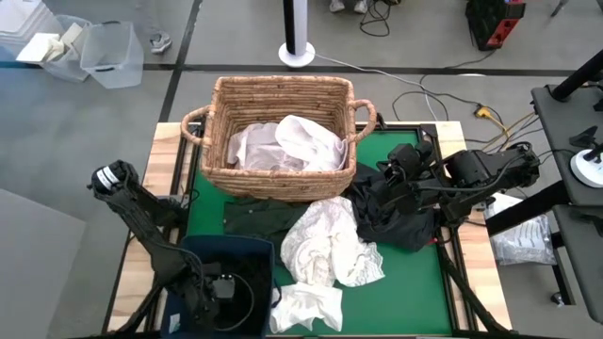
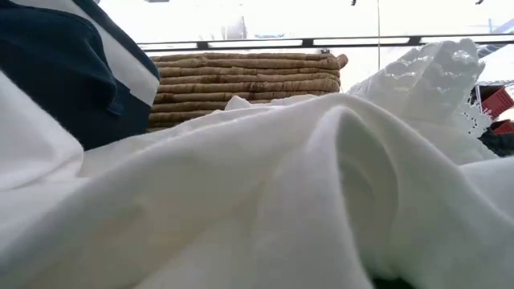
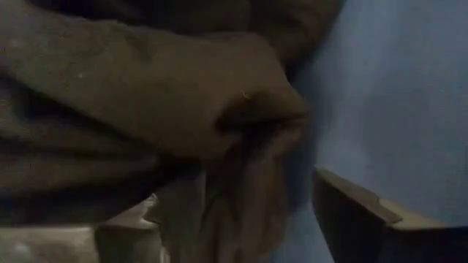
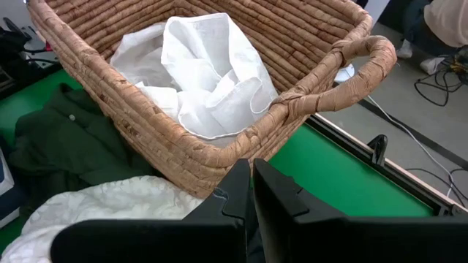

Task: Sort clothes
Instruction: Put the black shirt into the laundry bin, then put the white dress into the laundry basket

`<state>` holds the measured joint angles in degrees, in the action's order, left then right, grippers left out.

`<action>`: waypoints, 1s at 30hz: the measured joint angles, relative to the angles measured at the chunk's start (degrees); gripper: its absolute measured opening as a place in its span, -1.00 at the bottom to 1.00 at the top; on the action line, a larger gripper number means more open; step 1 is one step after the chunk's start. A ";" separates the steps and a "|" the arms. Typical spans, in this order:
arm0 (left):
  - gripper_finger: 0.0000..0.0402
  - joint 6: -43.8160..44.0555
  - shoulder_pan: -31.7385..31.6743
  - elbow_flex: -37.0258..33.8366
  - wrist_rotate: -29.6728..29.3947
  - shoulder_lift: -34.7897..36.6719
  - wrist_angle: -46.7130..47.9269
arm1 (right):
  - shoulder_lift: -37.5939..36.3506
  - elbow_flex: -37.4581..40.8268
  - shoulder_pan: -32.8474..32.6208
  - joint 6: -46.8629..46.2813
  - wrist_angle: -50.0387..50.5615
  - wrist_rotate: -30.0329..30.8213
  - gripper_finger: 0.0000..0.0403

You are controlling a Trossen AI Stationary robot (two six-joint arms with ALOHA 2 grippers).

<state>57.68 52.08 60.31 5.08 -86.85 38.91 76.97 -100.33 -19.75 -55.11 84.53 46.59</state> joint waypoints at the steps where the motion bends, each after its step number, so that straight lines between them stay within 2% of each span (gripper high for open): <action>1: 0.16 -0.91 0.04 1.82 -0.46 0.00 2.65 | 0.00 0.00 0.00 0.00 0.00 0.00 -0.94; 13: 0.19 -3.12 0.13 19.60 -9.05 0.11 24.04 | 0.00 0.00 0.01 0.07 0.00 -0.01 -0.94; 18: 0.18 -5.62 0.13 28.01 -18.43 0.11 29.52 | 0.00 0.00 0.02 0.17 0.00 0.00 -0.94; 25: 0.12 -11.65 0.05 40.72 -35.72 0.15 33.78 | 0.00 0.00 0.00 -0.42 -0.58 -0.02 -0.94; 30: 0.08 -17.07 0.06 45.12 -46.44 0.22 34.45 | 0.00 0.00 0.00 -0.34 -4.26 0.00 -0.94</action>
<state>40.61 52.14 105.43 -41.36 -86.63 73.36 76.97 -100.33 -19.75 -55.46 80.27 46.59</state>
